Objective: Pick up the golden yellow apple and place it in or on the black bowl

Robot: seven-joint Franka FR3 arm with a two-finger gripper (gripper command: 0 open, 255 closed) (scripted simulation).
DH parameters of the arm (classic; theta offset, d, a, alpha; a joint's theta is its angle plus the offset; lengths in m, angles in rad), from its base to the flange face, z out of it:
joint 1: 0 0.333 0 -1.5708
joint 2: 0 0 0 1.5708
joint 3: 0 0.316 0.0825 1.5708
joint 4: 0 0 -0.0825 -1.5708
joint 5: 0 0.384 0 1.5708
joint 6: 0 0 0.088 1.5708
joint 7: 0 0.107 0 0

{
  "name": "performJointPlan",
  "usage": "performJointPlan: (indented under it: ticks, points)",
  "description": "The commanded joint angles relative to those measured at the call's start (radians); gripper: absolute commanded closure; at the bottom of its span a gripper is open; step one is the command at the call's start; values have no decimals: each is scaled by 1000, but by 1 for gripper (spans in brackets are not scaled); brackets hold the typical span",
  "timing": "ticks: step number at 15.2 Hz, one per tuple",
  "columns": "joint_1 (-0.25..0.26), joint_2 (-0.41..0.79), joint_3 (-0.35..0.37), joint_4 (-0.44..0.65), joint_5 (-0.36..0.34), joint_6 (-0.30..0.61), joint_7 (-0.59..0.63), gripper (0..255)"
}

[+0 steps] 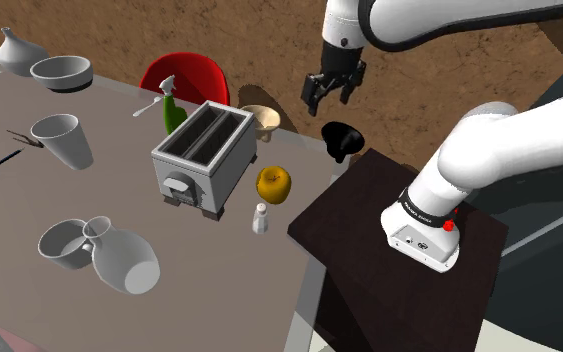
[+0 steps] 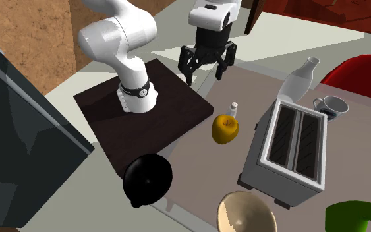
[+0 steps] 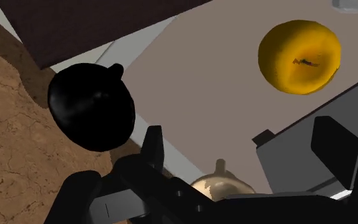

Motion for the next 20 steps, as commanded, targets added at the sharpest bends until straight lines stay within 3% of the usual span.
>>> performJointPlan:
  ticks: [1, 5, 9, 12, 15, 20]
  points:
    - [-13, 56, 66, -9, 23, 63, 98, 0]
    - [-54, 187, 204, -3, 46, 179, 293, 0]
    - [-137, 357, 353, 35, 14, 294, 511, 0]
    - [-235, 513, 479, 84, -76, 370, 709, 0]
    - [-357, 715, 606, 152, -275, 419, 975, 0]
    - [-371, 801, 601, 141, -391, 467, 1064, 0]
